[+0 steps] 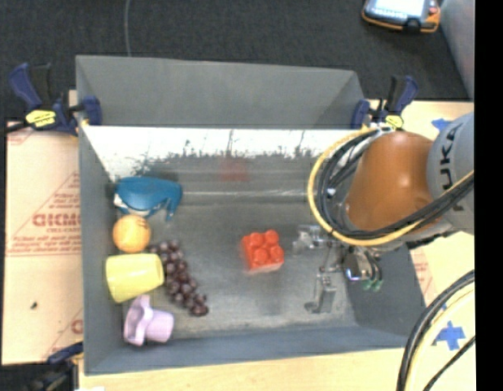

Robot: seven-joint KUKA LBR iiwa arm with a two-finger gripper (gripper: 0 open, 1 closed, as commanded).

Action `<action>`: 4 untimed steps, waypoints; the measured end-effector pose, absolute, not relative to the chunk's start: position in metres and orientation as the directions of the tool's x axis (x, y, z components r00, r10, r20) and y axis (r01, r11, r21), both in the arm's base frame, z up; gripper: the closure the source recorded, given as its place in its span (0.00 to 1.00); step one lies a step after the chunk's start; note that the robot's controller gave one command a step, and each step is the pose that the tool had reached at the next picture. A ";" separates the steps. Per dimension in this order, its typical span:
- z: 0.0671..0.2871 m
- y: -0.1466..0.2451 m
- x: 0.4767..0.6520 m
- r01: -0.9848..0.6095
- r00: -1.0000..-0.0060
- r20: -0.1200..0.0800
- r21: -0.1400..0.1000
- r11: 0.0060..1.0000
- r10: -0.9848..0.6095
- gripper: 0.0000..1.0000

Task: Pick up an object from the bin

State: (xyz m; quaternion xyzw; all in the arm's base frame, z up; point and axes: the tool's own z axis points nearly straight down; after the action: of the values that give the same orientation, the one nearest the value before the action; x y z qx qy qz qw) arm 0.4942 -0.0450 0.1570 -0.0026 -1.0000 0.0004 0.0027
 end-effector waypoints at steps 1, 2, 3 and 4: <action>0.162 -0.045 0.496 0.002 -1.000 -0.003 -0.002 1.000 0.002 0.00; 0.075 -0.020 0.578 -0.062 -0.998 -0.013 -0.004 0.998 -0.063 0.00; 0.114 -0.014 0.574 -0.004 -1.000 -0.016 -0.003 1.000 -0.004 0.00; 0.079 -0.021 0.577 -0.052 -0.999 -0.011 -0.005 0.999 -0.052 0.00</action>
Offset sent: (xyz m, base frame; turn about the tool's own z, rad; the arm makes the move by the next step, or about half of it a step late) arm 0.0793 0.0268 -0.0870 -0.0678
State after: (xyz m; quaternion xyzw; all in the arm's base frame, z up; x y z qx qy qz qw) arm 0.5766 -0.0210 0.0787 0.0258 -0.9996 0.0021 -0.0057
